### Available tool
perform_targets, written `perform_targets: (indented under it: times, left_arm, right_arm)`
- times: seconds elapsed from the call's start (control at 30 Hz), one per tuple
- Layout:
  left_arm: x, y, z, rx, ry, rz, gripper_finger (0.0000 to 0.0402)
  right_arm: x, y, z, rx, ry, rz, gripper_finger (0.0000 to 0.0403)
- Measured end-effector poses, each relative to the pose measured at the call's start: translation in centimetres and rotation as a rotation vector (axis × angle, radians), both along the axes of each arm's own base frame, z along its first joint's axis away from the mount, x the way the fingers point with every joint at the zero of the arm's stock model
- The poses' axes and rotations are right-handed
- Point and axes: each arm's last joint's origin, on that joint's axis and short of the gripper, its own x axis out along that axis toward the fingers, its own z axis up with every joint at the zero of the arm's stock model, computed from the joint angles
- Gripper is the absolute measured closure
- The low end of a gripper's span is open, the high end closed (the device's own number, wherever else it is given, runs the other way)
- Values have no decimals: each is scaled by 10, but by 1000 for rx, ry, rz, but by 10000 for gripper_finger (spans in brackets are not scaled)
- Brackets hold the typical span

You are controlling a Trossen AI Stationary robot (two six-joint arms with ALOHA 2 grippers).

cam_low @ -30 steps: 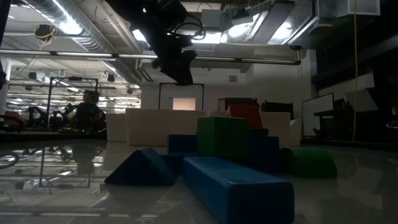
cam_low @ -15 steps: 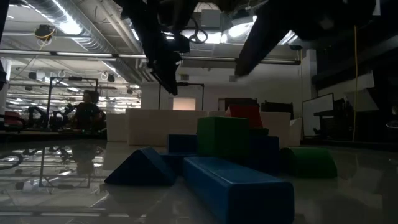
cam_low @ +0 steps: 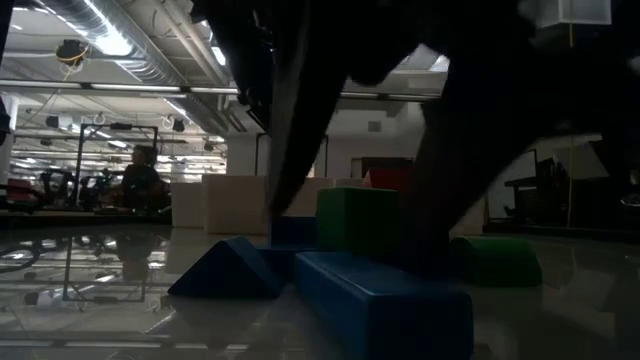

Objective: Sort blocks
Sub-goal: Put the blue block into the top right bin

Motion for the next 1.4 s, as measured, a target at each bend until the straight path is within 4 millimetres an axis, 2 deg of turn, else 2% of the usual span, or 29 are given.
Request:
perform_targets:
  times: [0.23, 0.33, 0.53, 0.77, 0.93, 1.17, 1.4]
  left_arm:
    - [0, -3, 0, -1, 4, -10, 199]
    - [0, -4, 0, -2, 7, -11, 199]
    - [0, -4, -1, -12, -1, 8, 199]
    - [-2, -9, -3, -59, 30, -9, 199]
    - [-9, -19, -7, -85, 122, -35, 199]
    - [-21, -39, -12, -106, 281, -75, 199]
    - [-42, -63, -14, -115, 512, -128, 199]
  right_arm:
    - [1, 1, -16, -13, 39, -27, 194]
    - [0, 0, -17, -20, 52, -35, 226]
    - [-1, -1, -17, -32, 59, -46, 315]
    - [0, -1, -8, -32, 75, -41, 317]
    - [-4, -4, 18, -62, 121, -38, 299]
    - [-9, -16, 67, -146, 198, 72, 306]
    - [-23, -61, 114, -259, 270, 136, 299]
